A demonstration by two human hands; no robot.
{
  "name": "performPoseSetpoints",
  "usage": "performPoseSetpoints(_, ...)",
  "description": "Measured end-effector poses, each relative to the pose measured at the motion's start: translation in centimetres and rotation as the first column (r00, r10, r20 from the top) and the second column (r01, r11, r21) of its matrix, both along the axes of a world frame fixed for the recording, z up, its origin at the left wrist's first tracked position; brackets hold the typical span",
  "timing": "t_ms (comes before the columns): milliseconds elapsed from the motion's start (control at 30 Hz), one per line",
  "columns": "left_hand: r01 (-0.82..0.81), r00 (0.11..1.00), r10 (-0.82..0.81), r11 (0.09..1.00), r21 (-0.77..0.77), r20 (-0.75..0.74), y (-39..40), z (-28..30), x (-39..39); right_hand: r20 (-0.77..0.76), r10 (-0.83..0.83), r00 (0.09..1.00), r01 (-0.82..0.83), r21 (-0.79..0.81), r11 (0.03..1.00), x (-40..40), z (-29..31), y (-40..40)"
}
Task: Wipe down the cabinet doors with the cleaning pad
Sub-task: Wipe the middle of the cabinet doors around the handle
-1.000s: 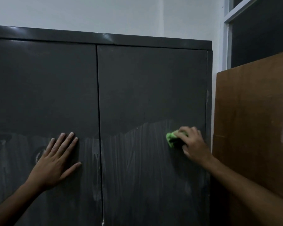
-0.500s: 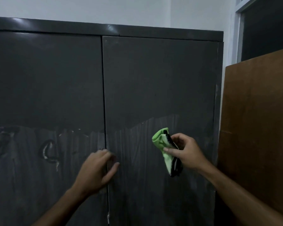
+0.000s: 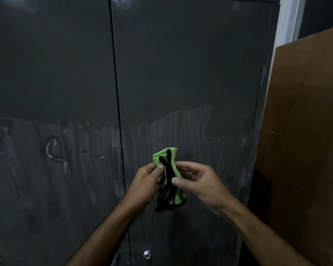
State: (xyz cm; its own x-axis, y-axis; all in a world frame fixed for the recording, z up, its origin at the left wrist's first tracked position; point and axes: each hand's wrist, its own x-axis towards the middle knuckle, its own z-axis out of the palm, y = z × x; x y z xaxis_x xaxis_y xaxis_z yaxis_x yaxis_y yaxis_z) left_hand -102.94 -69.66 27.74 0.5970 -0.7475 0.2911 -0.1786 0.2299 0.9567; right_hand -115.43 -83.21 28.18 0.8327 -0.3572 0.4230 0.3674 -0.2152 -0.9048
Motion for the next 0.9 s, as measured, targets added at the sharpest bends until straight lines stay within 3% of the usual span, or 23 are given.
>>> performPoseSetpoints(200, 0.111, 0.982, -0.099, 0.992, 0.065, -0.161, 0.1, -0.5, -0.9, -0.016, -0.111, 0.994, 0.111, -0.017, 0.994, -0.1, -1.4, -0.2)
performPoseSetpoints(400, -0.041, 0.995, 0.051, 0.994, 0.102, -0.089, -0.2, -1.1, -1.0, -0.040, -0.155, 0.987, 0.160, 0.166, 0.973, 0.0, -1.9, -0.4)
performPoseSetpoints(500, -0.002, 0.986, 0.019, 0.995, 0.101, -0.166, 0.0, -1.0, -0.4, -0.084, -0.181, 0.980, 0.196, 0.228, 0.954, -0.2, -1.6, -1.0)
performPoseSetpoints(633, 0.030, 0.987, -0.009, 0.991, 0.128, -0.163, 0.5, -1.3, 0.4, -0.122, -0.196, 0.973, 0.222, 0.268, 0.937, -0.4, -1.5, -1.6)
performPoseSetpoints(767, 0.107, 0.975, -0.083, 0.989, 0.106, -0.207, 1.0, -1.8, 0.9, -0.147, -0.142, 0.979, 0.186, 0.354, 0.917, -0.6, -1.7, -1.9)
performPoseSetpoints(900, 0.271, 0.896, -0.205, 0.955, 0.120, -0.395, 1.1, -2.0, 1.2, -0.143, -0.035, 0.989, 0.093, 0.425, 0.900, -0.7, -2.3, -1.8)
